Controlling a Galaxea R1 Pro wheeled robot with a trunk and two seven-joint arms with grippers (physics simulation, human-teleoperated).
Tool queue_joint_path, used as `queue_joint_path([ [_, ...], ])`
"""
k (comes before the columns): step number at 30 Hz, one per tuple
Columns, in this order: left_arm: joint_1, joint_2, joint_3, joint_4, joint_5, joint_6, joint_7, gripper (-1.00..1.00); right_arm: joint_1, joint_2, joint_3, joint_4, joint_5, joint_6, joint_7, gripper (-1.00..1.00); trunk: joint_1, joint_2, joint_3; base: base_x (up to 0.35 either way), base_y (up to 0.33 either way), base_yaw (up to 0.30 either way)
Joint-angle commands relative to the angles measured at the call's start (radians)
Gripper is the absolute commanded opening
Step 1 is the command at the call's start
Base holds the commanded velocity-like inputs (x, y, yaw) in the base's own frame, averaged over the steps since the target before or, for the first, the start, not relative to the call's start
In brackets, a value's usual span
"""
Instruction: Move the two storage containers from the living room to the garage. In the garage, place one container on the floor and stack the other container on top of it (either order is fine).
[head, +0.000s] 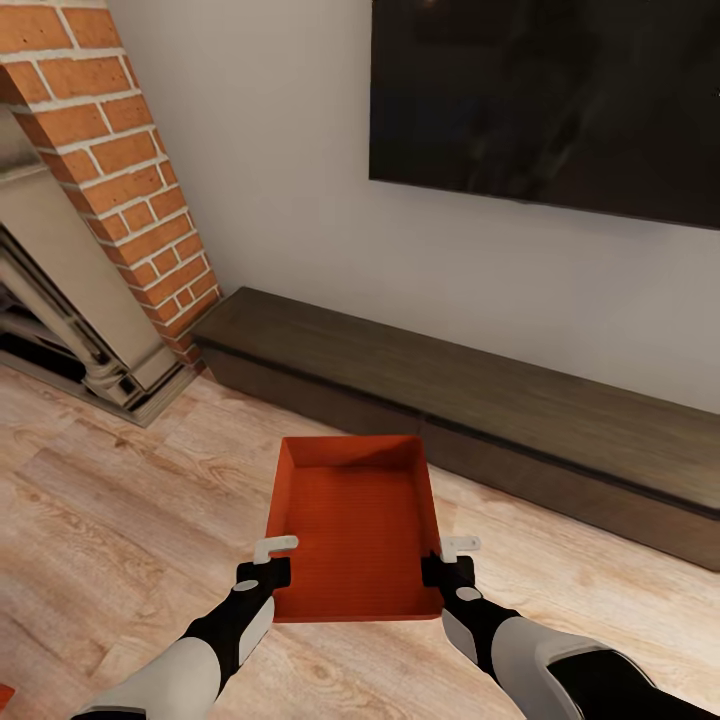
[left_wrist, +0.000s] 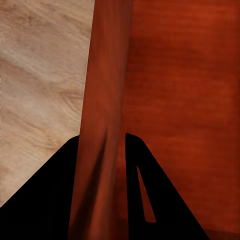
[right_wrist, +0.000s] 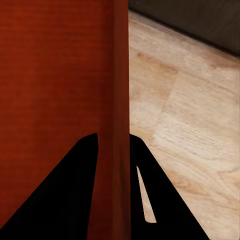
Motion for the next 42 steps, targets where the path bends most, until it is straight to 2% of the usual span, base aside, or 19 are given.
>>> queue_joint_path([
  [1,0.000,0.010,0.008,0.003,0.006,-0.002,0.021,-1.00,-0.002,0.001,-0.050,-0.001,0.032,-0.013,0.002,-1.00,-0.004,0.007,0.003,0.000,0.000,0.000],
  [42,0.000,0.014,0.005,0.003,0.006,-0.006,0.021,-1.00,-0.002,0.001,-0.050,-0.001,0.032,-0.013,0.002,-1.00,-0.161,0.294,0.131,0.000,0.000,0.000],
])
